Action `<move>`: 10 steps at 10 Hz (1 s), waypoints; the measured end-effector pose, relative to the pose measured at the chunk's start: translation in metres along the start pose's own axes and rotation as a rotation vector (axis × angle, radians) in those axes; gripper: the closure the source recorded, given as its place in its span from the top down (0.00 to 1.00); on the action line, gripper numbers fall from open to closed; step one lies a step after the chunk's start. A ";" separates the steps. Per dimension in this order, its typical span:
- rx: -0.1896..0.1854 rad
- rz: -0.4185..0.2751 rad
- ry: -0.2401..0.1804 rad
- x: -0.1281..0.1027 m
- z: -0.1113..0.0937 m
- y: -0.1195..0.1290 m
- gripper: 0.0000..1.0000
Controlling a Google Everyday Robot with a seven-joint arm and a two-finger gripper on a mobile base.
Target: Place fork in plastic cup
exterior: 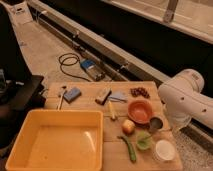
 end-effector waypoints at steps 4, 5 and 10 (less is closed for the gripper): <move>-0.030 0.030 -0.047 0.001 0.028 0.001 0.00; -0.033 0.037 -0.059 0.001 0.033 -0.001 0.00; -0.029 0.019 -0.105 -0.003 0.052 -0.020 0.00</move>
